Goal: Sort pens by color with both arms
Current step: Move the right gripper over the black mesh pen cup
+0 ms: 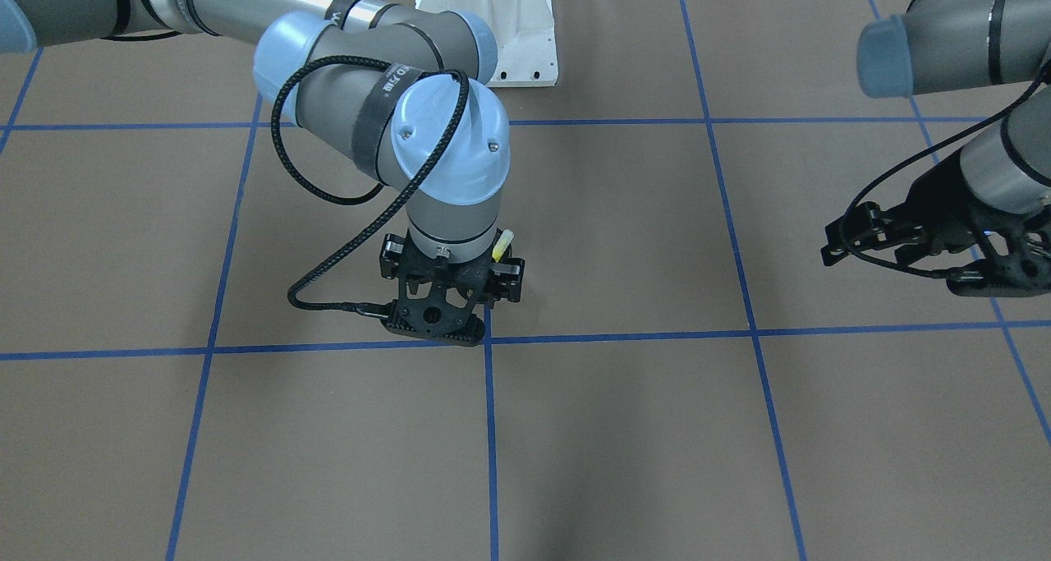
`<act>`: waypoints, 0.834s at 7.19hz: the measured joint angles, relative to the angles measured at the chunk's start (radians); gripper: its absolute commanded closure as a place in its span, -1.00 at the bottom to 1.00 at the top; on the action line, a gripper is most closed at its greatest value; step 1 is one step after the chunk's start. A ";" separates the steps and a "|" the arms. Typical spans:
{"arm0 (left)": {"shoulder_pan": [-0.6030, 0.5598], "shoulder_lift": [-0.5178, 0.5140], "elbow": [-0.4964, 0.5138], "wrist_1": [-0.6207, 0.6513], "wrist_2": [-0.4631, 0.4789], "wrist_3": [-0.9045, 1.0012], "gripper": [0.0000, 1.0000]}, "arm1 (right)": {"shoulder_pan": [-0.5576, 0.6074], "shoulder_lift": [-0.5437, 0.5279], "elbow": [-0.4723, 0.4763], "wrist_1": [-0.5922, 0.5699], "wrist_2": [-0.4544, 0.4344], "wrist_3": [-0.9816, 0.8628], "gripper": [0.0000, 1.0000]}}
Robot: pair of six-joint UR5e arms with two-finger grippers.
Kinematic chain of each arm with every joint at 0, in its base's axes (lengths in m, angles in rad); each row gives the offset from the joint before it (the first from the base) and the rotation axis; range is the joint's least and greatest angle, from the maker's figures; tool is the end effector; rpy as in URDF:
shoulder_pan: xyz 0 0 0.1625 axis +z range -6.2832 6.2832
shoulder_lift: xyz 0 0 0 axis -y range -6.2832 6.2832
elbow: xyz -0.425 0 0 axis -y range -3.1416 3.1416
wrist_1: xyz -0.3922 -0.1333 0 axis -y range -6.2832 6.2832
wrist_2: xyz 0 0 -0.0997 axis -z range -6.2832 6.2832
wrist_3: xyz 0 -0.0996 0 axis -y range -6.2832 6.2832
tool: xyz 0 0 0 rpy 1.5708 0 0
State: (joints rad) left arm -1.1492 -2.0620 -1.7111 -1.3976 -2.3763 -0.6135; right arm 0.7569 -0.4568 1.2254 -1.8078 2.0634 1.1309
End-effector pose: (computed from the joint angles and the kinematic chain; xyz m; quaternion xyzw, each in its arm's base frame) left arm 0.2046 -0.6063 0.3235 -0.0072 0.4351 0.0028 0.9003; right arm -0.5179 -0.6077 0.1024 -0.0509 -0.3430 0.0845 0.9341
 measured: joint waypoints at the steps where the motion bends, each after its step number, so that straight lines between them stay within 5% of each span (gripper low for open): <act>1: 0.031 -0.001 0.000 -0.030 0.001 -0.056 -1.00 | -0.023 -0.014 -0.005 0.017 0.006 0.011 -0.71; 3: 0.063 -0.007 -0.002 -0.059 0.003 -0.116 -1.00 | -0.045 -0.045 -0.001 0.026 0.029 0.027 -0.49; 6: 0.072 -0.008 -0.009 -0.064 0.003 -0.130 -1.00 | -0.057 -0.056 0.020 0.024 0.035 0.031 -0.50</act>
State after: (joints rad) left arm -1.0774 -2.0699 -1.7200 -1.4617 -2.3731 -0.7433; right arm 0.7003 -0.5129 1.2449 -1.7839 2.0986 1.1621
